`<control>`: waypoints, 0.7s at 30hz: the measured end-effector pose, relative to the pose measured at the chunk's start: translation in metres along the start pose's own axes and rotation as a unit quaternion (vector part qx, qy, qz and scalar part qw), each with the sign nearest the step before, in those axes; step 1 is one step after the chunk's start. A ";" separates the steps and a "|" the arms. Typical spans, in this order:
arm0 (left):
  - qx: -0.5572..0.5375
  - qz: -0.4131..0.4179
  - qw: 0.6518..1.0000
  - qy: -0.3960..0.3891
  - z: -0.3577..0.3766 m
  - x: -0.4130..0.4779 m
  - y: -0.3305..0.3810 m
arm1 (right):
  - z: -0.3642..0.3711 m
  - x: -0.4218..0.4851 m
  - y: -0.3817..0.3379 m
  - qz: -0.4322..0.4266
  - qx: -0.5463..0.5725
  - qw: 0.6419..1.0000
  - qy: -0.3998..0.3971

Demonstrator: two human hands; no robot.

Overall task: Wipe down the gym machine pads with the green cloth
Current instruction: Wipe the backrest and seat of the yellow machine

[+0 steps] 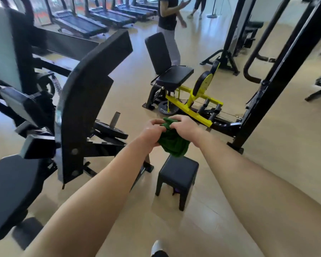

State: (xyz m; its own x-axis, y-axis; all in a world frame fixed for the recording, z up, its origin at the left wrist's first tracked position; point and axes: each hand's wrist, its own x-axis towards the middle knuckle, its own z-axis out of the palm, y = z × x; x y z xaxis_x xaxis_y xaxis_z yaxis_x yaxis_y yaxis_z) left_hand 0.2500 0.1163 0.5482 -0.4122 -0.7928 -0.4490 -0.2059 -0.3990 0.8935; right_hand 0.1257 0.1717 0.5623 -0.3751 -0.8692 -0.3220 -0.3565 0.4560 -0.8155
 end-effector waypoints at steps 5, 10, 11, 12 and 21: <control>-0.001 -0.003 1.000 0.008 0.025 0.073 0.024 | -0.038 0.073 0.000 -0.012 -0.016 1.000 -0.018; -0.024 -0.009 0.999 0.026 0.042 0.172 0.060 | -0.067 0.176 -0.012 -0.028 -0.041 0.998 -0.030; -0.029 -0.015 0.999 0.033 0.045 0.195 0.069 | -0.074 0.199 -0.016 -0.027 -0.045 0.998 -0.032; -0.032 -0.023 0.998 0.039 0.048 0.215 0.078 | -0.081 0.220 -0.019 -0.025 -0.049 0.998 -0.035; -0.056 -0.052 0.994 0.074 0.085 0.376 0.153 | -0.155 0.393 -0.049 -0.049 -0.126 0.989 -0.055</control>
State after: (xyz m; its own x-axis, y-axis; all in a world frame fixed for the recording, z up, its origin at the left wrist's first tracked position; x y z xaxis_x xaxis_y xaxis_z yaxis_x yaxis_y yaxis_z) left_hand -0.0122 -0.2037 0.5162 -0.2574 -0.7998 -0.5423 -0.1376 -0.5252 0.8398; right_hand -0.1369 -0.1623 0.5500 -0.2379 -0.9208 -0.3091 -0.5936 0.3897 -0.7041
